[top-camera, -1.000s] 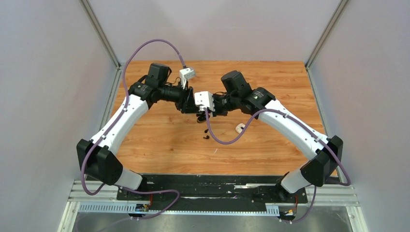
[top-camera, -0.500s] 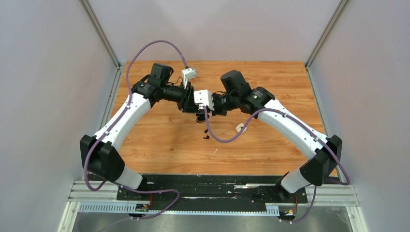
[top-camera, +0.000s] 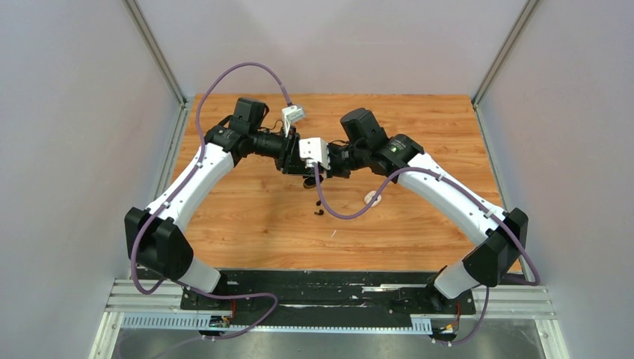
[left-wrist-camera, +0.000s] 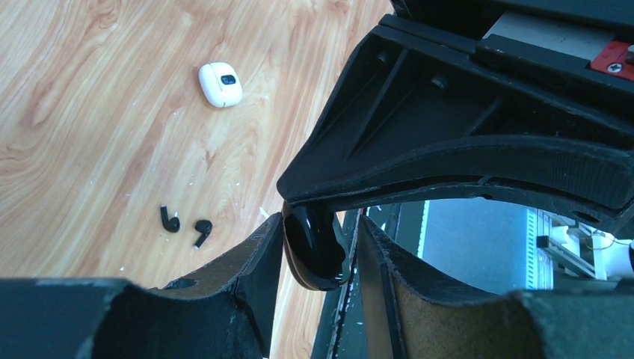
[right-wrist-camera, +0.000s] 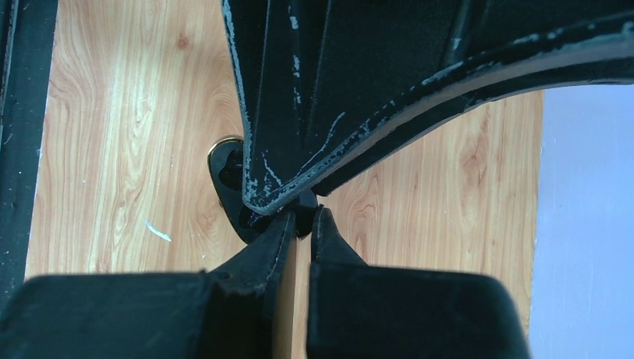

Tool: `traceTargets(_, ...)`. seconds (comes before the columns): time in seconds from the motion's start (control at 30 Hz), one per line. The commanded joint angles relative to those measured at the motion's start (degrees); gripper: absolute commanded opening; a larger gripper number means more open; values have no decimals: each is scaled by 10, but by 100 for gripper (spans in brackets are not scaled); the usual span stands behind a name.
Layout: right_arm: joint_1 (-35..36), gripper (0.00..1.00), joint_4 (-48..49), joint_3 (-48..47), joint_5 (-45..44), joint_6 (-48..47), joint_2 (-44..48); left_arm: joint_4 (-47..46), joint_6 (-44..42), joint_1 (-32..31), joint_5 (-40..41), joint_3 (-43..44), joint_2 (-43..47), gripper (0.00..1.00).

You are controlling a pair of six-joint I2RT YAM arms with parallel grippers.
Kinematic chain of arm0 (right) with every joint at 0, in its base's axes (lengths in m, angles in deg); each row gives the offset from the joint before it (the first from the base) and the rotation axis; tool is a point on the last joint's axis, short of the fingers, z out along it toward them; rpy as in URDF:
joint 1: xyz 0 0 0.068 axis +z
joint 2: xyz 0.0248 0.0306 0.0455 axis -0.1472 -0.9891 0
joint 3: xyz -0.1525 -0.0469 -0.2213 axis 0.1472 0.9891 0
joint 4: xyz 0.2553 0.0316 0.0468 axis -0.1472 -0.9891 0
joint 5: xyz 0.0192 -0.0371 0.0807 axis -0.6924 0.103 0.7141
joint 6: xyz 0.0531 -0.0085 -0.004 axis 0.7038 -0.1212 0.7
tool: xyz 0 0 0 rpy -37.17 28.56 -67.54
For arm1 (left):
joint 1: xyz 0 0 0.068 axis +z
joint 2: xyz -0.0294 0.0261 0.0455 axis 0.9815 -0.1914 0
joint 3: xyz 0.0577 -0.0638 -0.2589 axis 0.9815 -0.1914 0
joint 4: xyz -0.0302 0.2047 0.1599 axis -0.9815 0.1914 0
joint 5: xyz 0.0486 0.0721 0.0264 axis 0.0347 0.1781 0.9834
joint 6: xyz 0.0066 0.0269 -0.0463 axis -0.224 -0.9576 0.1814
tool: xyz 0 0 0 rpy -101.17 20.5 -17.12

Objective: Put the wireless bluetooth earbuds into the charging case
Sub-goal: Pass from the right arm to the left

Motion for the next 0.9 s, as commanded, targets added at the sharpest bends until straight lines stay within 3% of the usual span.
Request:
traceTargets(0.0,3,0,30,-18,-3,7,4,0,-5,-3,-13,-1,-1,49)
traceTargets(0.53,3,0,46,-13,-13,12,6,8,-8,-3,-19,-1,-9,25)
traceTargets(0.87,6,0,52,-13,-14,9,4,13,-6,-3,-12,1,-13,40)
